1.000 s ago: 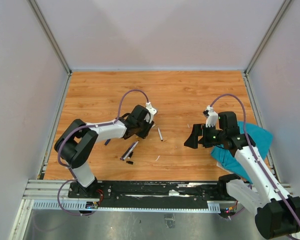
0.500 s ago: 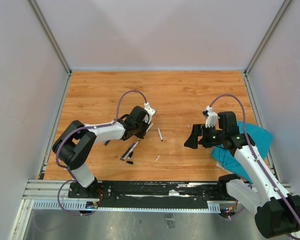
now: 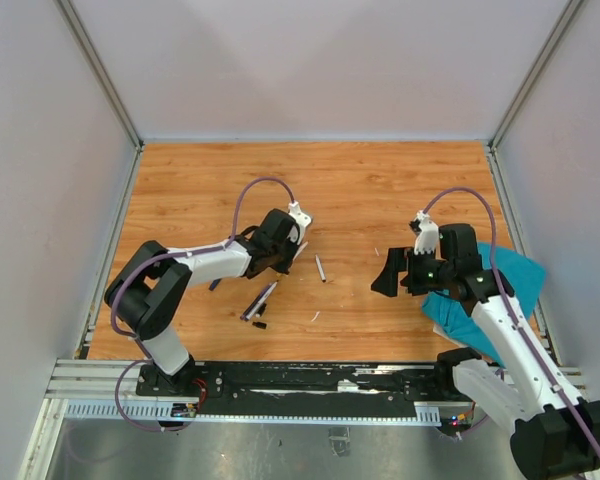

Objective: Insert the pens into the pen caps
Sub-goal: Pick up the pen from the center of the board.

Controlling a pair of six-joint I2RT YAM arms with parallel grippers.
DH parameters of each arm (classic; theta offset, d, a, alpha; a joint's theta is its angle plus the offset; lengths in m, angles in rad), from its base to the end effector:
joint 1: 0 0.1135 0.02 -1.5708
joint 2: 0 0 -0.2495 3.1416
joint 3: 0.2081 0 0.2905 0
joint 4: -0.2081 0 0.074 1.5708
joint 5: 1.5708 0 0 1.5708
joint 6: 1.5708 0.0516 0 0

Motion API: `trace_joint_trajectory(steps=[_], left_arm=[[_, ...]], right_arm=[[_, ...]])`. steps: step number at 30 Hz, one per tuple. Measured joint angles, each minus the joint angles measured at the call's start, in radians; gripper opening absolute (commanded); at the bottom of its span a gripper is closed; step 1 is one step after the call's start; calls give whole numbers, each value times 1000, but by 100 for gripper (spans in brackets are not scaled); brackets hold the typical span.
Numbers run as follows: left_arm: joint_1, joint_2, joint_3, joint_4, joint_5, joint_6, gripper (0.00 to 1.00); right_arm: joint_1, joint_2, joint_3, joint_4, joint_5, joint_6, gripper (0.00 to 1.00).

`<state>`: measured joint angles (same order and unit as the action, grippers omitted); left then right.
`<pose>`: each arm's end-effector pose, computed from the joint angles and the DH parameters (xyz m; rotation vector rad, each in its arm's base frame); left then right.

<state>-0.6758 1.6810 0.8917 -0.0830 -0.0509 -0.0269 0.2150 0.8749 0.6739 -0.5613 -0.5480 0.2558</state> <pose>0.2911 -0.2300 0.1059 0.7618 2.3366 -0.2493 0.2248 0.0766 0.2255 -0.2333 2.3429 0.8722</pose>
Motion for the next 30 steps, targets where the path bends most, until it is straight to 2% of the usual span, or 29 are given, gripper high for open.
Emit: trace_joint_trajectory(steps=[13,18,23,26,30], left_arm=[[-1,-165,-5,65,34,-46,0],[-2,-266,-59,129,90,-113,0],[-10,-344,-156,195,164,-224,1],[-27,-365,-195,216,193,-288,1],[-76,-388,-226,232,208,-359,0]], right_arm=[[-2,-177,25,21,185,91,99],[-2,-181,20,72,146,121,98],[10,-203,-67,231,101,240,96],[90,-195,-121,323,138,315,94],[285,-159,-170,460,252,415,86]])
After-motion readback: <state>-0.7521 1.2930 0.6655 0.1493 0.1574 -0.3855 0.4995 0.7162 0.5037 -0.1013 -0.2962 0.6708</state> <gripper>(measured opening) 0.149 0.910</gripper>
